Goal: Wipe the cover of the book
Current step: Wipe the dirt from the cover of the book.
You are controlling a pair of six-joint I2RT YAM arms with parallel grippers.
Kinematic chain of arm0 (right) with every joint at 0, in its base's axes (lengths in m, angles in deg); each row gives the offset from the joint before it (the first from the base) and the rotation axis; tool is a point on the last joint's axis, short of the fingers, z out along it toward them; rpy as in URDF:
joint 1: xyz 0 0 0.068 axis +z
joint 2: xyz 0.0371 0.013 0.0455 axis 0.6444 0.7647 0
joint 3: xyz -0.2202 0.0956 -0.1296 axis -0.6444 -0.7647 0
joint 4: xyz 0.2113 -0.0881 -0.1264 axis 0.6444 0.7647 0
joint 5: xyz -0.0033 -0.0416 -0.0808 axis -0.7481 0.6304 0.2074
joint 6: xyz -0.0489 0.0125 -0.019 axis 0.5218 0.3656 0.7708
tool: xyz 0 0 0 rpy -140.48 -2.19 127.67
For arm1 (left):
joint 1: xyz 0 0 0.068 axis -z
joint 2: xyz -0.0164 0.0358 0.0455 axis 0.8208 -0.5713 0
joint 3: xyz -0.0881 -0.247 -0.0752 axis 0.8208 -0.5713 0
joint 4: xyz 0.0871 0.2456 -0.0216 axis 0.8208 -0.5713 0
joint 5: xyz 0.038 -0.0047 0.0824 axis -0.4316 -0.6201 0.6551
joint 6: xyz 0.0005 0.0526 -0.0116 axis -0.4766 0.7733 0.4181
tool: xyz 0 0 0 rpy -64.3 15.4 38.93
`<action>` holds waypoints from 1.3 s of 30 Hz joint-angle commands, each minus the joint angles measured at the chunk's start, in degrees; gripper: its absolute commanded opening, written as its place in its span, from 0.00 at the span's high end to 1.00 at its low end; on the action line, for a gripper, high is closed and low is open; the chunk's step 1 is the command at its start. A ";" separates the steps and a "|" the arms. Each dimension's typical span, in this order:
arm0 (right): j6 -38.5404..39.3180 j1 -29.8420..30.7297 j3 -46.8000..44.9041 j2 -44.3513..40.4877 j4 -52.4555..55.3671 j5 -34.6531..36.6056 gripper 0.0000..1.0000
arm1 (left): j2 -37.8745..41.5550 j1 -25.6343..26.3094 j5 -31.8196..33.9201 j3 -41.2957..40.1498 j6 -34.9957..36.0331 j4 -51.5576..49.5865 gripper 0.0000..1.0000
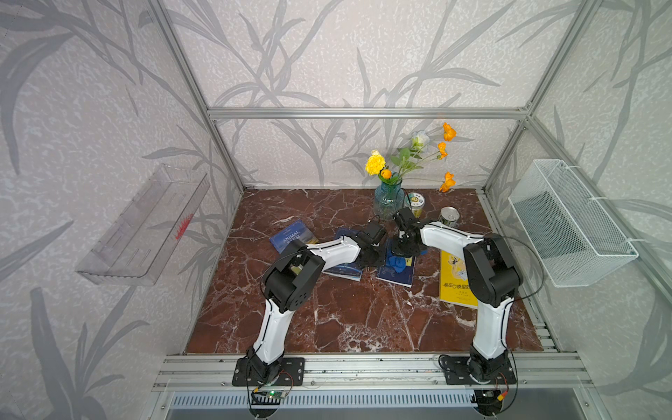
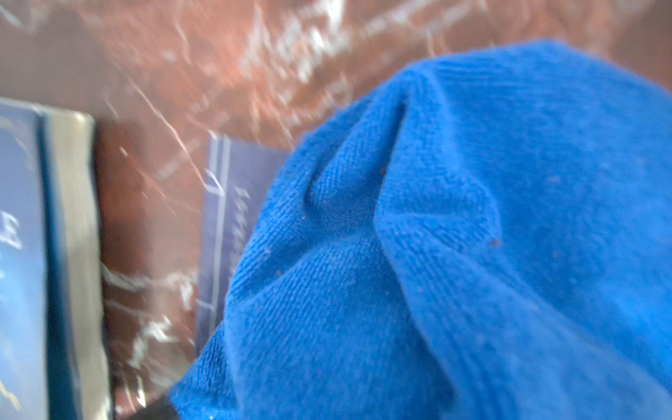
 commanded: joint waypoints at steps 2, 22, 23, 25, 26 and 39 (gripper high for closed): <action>-0.38 1.09 -2.61 6.82 1.22 -0.72 0.90 | -4.03 0.35 0.28 -1.10 -0.25 -4.76 0.93; -4.75 0.56 -20.34 -7.01 -8.97 -5.32 0.91 | -2.87 0.23 1.45 -1.81 -0.07 -5.21 0.94; -4.64 -0.56 -18.73 -5.34 -8.83 -5.53 0.91 | -2.84 0.24 1.48 -1.80 -0.10 -5.12 0.94; -4.48 -2.10 -15.03 -2.12 -8.47 -5.09 0.91 | -2.95 0.26 1.45 -1.85 -0.16 -5.07 0.94; -4.19 -2.54 -12.87 -0.21 -7.88 -4.69 0.91 | -2.89 0.23 1.57 -1.85 -0.21 -5.05 0.94; -1.96 0.42 -15.34 -1.09 -6.01 -2.99 0.91 | -2.62 0.28 1.57 -2.09 -0.18 -5.00 0.94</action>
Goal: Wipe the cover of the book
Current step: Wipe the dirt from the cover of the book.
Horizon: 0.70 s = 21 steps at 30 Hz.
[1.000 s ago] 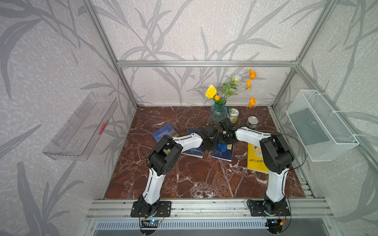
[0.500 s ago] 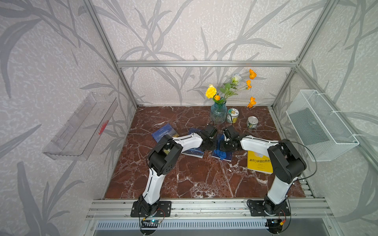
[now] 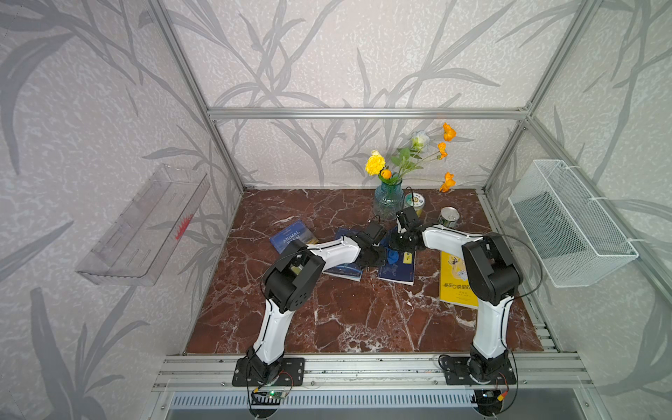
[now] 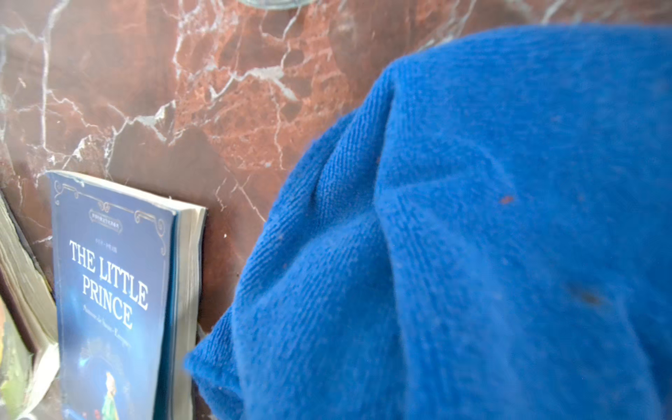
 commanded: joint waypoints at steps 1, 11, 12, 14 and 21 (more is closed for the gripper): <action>0.66 2.29 -10.42 -1.16 9.94 2.71 0.91 | -2.66 0.24 0.85 -2.11 -0.16 -5.49 0.94; -1.16 0.48 -21.76 -14.31 8.21 3.99 0.90 | -2.64 0.26 0.76 -2.13 -0.31 -5.64 0.94; -0.29 -0.85 -20.19 -13.25 8.64 3.20 0.90 | -2.64 0.24 0.71 -2.19 -0.32 -5.60 0.94; 1.71 -3.34 -15.75 -9.81 9.72 2.57 0.90 | -2.56 0.32 0.71 -2.29 -0.32 -5.55 0.94; 5.10 -6.06 3.32 4.93 18.47 4.09 0.90 | -2.73 0.27 0.96 -2.37 -0.35 -5.30 0.94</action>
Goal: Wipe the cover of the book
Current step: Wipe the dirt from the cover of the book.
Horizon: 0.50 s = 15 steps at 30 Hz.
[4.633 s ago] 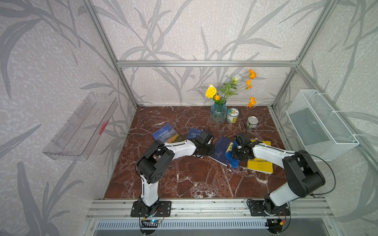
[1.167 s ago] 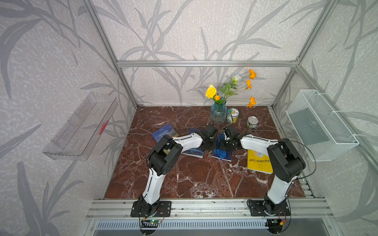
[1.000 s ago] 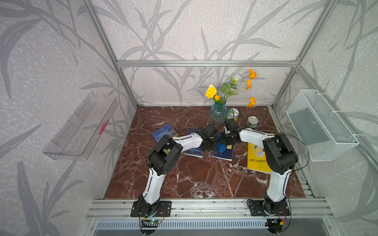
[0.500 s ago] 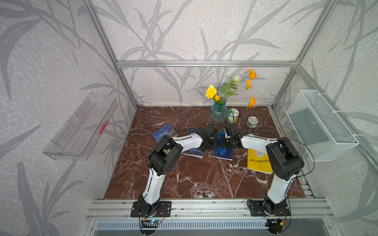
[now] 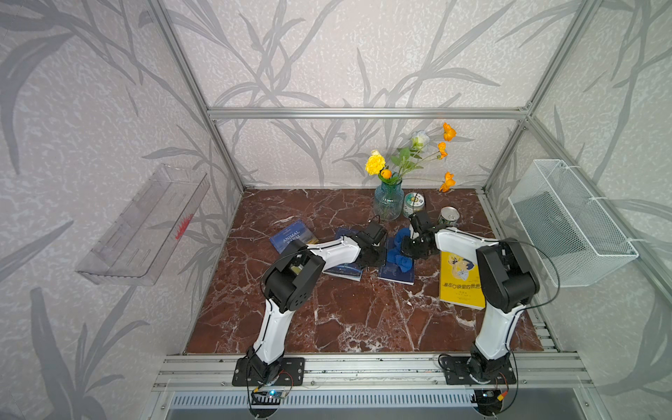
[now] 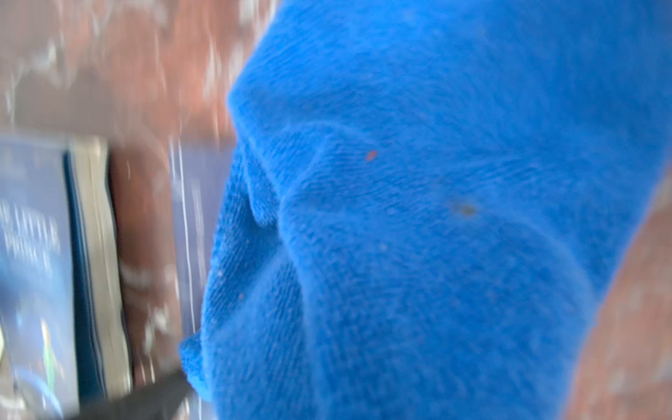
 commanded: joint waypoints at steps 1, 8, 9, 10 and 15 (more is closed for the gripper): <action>2.18 -0.49 3.46 7.75 10.37 4.03 0.90 | -2.72 0.31 0.85 -2.35 -0.34 -5.40 0.94; 0.63 3.69 -4.98 1.98 7.57 4.81 0.91 | -2.49 0.32 0.73 -2.53 -0.36 -5.22 0.94; 0.27 4.75 -6.70 0.49 7.37 5.13 0.90 | -2.39 0.34 0.68 -2.53 -0.44 -5.20 0.94; -0.38 6.05 -9.09 -1.68 6.84 5.36 0.91 | -2.40 0.32 0.73 -2.51 -0.37 -5.20 0.94; -5.86 11.34 -20.65 -11.28 2.21 4.84 0.90 | -2.34 0.32 0.63 -2.63 -0.44 -5.27 0.94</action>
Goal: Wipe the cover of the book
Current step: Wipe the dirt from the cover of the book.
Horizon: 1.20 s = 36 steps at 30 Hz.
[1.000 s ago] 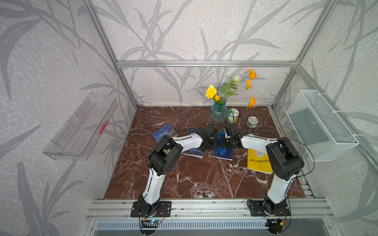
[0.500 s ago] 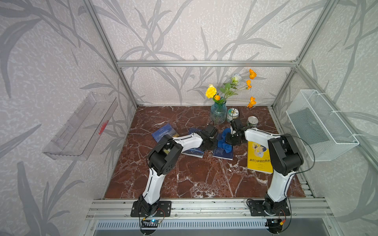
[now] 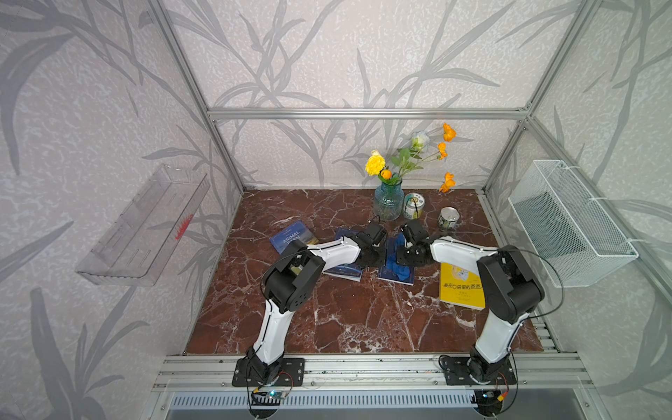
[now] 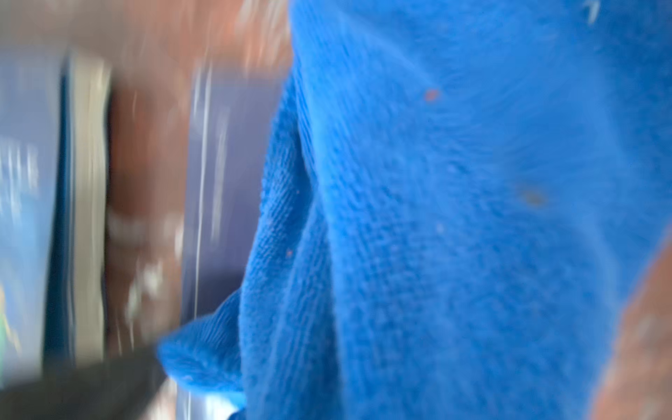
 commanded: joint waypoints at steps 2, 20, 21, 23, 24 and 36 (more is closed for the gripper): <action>-4.81 1.86 -8.80 -2.92 3.78 -0.99 0.90 | -2.32 0.36 0.63 -2.51 -0.43 -5.34 0.94; 2.63 -7.67 13.29 15.18 12.54 -1.96 0.90 | -2.34 0.32 0.84 -2.70 -0.46 -5.19 0.95; 2.53 -7.11 11.99 14.16 12.16 -1.49 0.90 | -2.38 0.32 0.68 -2.63 -0.47 -5.11 0.95; 2.18 -5.20 7.88 10.82 11.46 -0.72 0.90 | -2.42 0.34 0.73 -2.59 -0.44 -5.28 0.95; 1.86 -4.21 5.99 9.29 11.19 -0.43 0.90 | -2.31 0.32 0.70 -2.59 -0.48 -5.27 0.95; -3.30 0.38 -8.60 -6.91 6.68 -0.14 0.90 | -2.64 0.32 0.50 -2.34 -0.44 -5.44 0.95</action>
